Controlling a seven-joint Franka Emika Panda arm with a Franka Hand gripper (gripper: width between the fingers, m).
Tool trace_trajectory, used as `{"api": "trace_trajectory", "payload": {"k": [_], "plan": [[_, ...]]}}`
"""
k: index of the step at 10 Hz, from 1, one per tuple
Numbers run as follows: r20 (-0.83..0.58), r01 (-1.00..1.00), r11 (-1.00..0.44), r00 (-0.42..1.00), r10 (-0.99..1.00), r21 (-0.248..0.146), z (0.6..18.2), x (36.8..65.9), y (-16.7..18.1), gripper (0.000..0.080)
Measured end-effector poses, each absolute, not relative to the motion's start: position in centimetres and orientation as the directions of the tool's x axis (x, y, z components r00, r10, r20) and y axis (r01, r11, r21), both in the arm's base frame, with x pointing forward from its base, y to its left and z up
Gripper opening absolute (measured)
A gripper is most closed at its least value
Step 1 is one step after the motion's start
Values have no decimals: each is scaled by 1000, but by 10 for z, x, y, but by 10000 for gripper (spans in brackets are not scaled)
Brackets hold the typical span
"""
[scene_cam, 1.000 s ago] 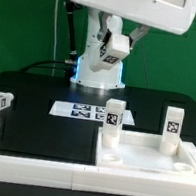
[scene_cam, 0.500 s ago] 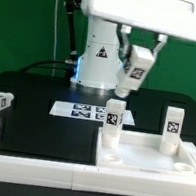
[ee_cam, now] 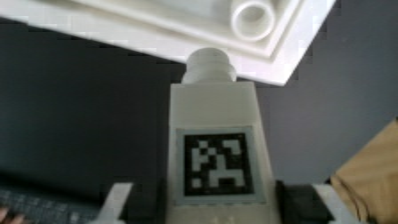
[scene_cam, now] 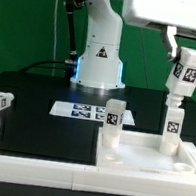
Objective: Assemble square table
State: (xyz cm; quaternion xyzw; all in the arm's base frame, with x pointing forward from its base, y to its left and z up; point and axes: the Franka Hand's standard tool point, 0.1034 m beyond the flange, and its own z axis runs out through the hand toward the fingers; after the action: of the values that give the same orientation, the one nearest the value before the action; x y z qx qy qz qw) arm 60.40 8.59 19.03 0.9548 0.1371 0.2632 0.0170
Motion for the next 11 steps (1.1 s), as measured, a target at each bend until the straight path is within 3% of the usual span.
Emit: {"api": "trace_trajectory", "payload": {"k": [3,4,7,10,11], "plan": [[500,255,-961,821,275,109,186,601,85,291],[477,295,-945,817,325,139,178,598,71,291],[428,324,-937,835,347,127,153,595,55,291],[425,339,-936,836,347,96,125,596,87,291],[426,341,-936,836,345,88,124,596,98,291]]}}
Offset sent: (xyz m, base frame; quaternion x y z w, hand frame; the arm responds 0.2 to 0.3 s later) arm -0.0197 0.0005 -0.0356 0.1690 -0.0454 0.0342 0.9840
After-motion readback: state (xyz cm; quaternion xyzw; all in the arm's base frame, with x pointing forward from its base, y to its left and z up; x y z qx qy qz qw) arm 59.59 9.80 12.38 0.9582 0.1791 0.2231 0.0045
